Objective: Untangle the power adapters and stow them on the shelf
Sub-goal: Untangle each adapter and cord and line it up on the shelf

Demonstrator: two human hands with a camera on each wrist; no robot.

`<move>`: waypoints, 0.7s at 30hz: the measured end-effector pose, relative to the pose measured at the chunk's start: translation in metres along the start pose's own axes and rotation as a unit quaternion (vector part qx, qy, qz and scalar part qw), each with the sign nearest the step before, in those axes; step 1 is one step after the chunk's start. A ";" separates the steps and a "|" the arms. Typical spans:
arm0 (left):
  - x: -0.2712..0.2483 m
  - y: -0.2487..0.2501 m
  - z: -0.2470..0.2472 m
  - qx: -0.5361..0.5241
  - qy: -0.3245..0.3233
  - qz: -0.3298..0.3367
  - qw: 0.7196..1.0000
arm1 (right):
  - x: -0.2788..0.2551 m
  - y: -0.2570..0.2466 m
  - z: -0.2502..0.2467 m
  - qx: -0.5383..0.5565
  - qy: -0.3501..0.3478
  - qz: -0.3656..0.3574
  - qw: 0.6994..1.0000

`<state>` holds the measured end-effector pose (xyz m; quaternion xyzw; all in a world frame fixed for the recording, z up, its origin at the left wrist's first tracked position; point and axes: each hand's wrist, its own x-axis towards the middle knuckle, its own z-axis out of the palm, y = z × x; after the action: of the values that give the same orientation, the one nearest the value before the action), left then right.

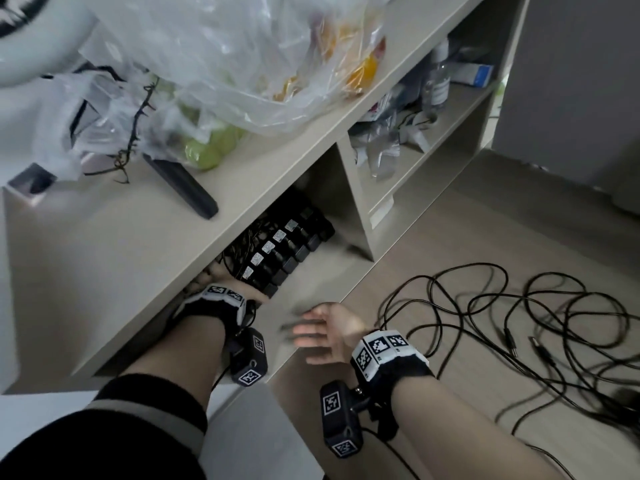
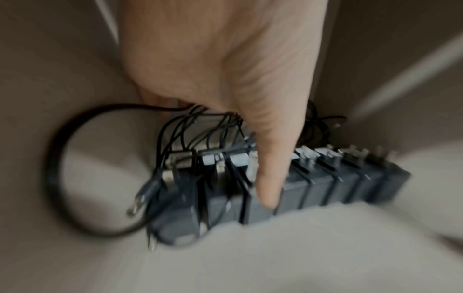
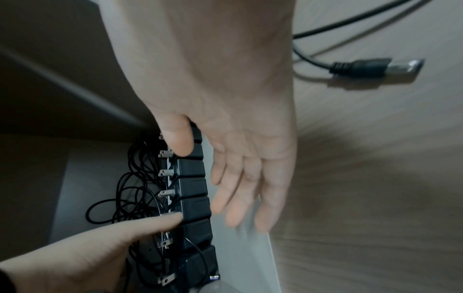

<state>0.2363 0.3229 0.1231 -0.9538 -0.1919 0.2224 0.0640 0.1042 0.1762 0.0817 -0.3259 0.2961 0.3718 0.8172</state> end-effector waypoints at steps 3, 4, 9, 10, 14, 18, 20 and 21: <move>-0.007 0.001 0.015 0.005 0.049 -0.002 0.999 | -0.005 0.003 -0.004 0.004 0.028 -0.009 1.000; -0.009 0.000 0.022 -0.005 0.067 0.018 0.998 | -0.006 0.004 -0.006 0.003 0.034 -0.011 0.999; -0.013 0.002 0.032 -0.032 0.084 0.020 0.996 | -0.012 0.009 -0.018 0.003 0.050 -0.017 0.999; -0.011 0.001 0.031 -0.030 0.083 0.017 0.996 | -0.013 0.011 -0.020 0.003 0.057 -0.018 0.998; -0.011 0.001 0.024 -0.044 0.074 0.032 0.996 | -0.013 0.014 -0.023 0.000 0.076 -0.020 0.997; -0.015 0.004 0.023 -0.028 0.009 0.018 0.999 | -0.015 0.012 -0.023 0.009 0.084 -0.025 0.996; -0.015 0.005 0.025 -0.021 -0.012 0.020 1.000 | -0.016 0.011 -0.024 0.014 0.083 -0.029 0.996; -0.018 0.004 0.026 -0.018 -0.015 0.019 1.000 | -0.016 0.011 -0.025 0.016 0.082 -0.031 0.996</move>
<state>0.2114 0.3127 0.1066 -0.9548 -0.1788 0.2342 0.0401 0.0806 0.1556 0.0748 -0.3515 0.3583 0.3138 0.8060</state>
